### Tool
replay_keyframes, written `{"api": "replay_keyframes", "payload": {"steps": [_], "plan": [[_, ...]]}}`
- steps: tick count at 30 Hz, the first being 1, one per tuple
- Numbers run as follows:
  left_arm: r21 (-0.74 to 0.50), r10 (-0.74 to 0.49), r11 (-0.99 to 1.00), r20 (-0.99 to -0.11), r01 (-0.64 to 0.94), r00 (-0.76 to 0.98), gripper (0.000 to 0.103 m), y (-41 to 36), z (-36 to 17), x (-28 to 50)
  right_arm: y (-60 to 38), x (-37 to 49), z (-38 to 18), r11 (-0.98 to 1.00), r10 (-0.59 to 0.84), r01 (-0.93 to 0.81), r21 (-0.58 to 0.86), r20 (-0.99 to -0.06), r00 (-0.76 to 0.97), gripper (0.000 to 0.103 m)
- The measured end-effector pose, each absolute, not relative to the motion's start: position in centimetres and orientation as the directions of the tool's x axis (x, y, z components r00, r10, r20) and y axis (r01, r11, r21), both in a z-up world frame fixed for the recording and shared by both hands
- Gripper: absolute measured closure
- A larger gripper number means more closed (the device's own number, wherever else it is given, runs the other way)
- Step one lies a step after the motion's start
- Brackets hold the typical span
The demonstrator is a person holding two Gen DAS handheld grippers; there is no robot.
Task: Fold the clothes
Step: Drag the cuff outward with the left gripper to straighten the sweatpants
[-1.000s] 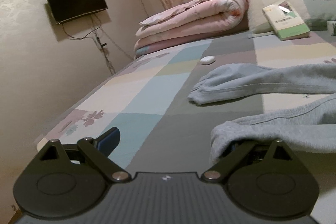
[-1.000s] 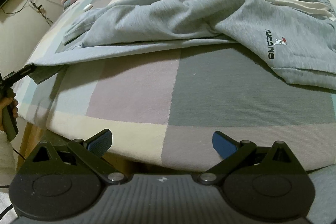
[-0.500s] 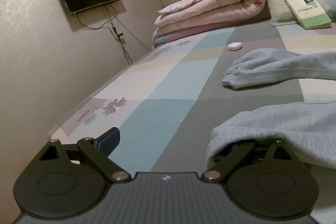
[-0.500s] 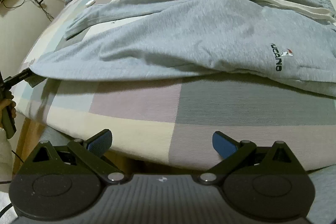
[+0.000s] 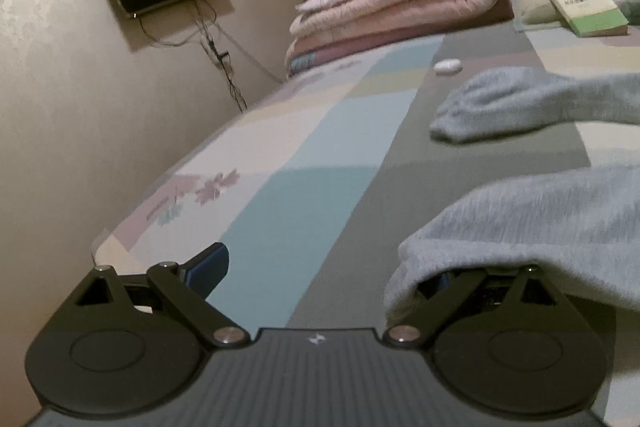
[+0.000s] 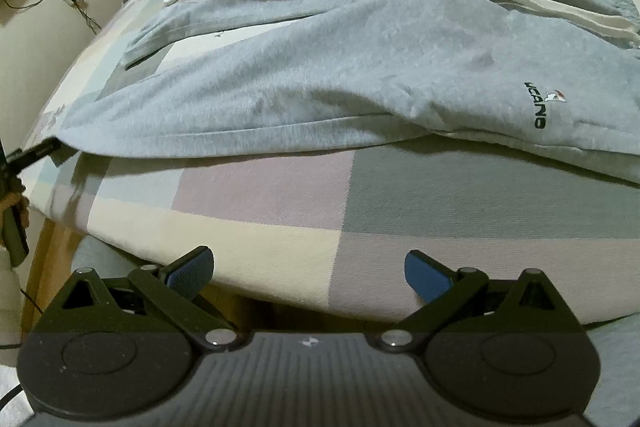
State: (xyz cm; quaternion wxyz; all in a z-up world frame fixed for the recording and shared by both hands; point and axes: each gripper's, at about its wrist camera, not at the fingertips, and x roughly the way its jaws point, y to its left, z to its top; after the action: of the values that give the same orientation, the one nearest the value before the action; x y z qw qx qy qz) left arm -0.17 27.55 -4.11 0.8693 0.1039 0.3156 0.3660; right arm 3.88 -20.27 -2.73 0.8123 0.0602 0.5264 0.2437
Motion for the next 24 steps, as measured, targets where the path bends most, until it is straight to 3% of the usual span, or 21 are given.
{"api": "replay_keyframes", "payload": {"steps": [8, 17, 18, 24], "plan": [[0.426, 0.69, 0.723, -0.479, -0.544, 0.542, 0.007, 27.8, -3.8, -2.0, -19.5, 4.4, -2.9, 0.863, 0.47, -0.356, 0.359, -0.827, 0.307, 0.0], [0.534, 0.715, 0.658, -0.224, -0.531, 0.662, 0.007, 25.7, -1.0, -1.9, -18.9, 4.6, -3.2, 0.855, 0.478, -0.368, 0.364, -0.83, 0.289, 0.0], [0.546, 0.714, 0.656, -0.224, -0.521, 0.663, 0.007, 25.7, -1.2, -1.8, -18.9, 4.7, -3.3, 0.856, 0.476, -0.367, 0.364, -0.831, 0.287, 0.0], [0.507, 0.664, 0.739, -0.434, -0.444, 0.61, 0.007, 27.5, -4.0, -2.6, -18.7, 4.9, -3.3, 0.857, 0.474, -0.365, 0.364, -0.835, 0.279, 0.0]]}}
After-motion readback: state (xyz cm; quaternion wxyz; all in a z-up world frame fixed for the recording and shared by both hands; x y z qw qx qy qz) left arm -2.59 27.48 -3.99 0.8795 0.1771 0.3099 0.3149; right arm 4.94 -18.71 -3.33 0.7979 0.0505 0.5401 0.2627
